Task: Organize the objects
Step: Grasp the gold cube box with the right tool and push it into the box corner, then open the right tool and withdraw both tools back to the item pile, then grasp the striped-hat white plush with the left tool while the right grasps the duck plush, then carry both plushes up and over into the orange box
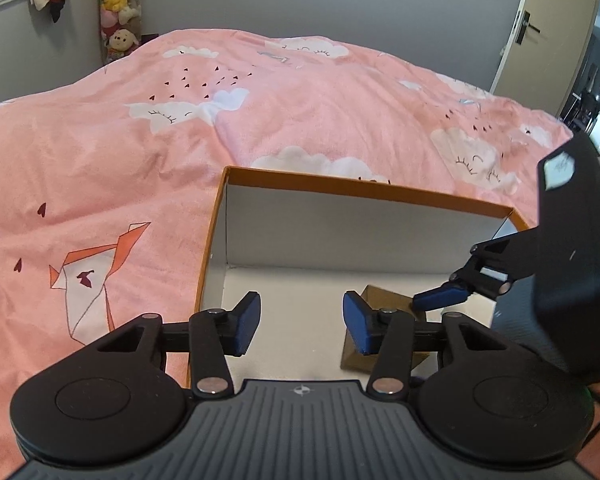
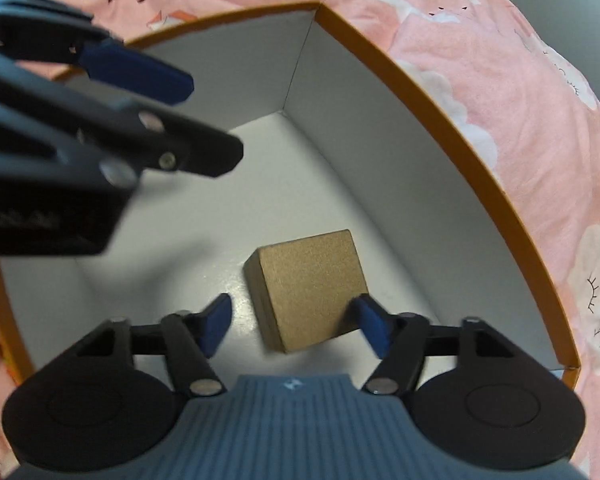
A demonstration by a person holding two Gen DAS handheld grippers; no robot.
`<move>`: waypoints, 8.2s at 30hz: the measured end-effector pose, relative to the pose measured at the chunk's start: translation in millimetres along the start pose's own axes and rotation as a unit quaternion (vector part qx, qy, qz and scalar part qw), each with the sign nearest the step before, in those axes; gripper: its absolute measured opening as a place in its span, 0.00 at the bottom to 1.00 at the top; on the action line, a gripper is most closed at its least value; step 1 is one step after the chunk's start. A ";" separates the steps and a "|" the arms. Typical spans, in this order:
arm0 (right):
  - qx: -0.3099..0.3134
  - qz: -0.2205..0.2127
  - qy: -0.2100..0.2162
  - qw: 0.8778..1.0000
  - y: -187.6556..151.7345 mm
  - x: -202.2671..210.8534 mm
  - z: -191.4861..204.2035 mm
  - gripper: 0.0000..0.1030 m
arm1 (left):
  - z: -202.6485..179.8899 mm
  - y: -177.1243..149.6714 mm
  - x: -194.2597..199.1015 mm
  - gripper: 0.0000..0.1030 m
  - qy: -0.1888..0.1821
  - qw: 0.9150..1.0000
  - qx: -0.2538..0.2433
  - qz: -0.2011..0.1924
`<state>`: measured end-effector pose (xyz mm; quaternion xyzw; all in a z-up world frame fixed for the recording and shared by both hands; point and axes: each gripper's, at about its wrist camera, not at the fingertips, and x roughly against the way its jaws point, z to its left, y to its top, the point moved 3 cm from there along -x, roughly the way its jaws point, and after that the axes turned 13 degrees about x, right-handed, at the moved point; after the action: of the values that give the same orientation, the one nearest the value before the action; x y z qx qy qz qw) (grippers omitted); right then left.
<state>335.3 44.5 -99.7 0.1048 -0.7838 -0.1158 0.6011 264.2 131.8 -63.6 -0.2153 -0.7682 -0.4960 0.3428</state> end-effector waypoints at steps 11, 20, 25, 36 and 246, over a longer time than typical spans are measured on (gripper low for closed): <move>0.028 0.013 -0.032 0.999 2.3 -14.7 -7.9 0.74 | 0.5 -0.2 -3.0 0.49 0.007 1.000 -0.001 -0.004; -0.013 0.039 -0.008 0.999 -13.4 -15.7 -39.9 0.46 | -1.6 -2.1 -3.9 0.49 -0.003 1.000 -0.006 -0.004; -0.012 0.026 -0.016 0.999 -10.2 -0.6 -54.9 0.58 | -4.9 -2.4 -6.0 0.49 -0.002 1.000 -0.008 -0.003; 0.111 0.046 -0.060 0.991 7.3 -1.5 -35.9 0.51 | -11.9 -5.4 -2.9 0.49 -0.011 1.000 -0.013 -0.004; -0.459 -0.076 0.062 0.883 -85.8 28.7 -75.7 0.48 | -39.9 16.1 -76.2 0.68 -0.042 0.981 -0.002 0.189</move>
<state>403.2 -50.0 -80.8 -0.1167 -0.5934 -0.5011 0.6190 338.7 102.9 -99.3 -0.3779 -0.7265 -0.4141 0.3975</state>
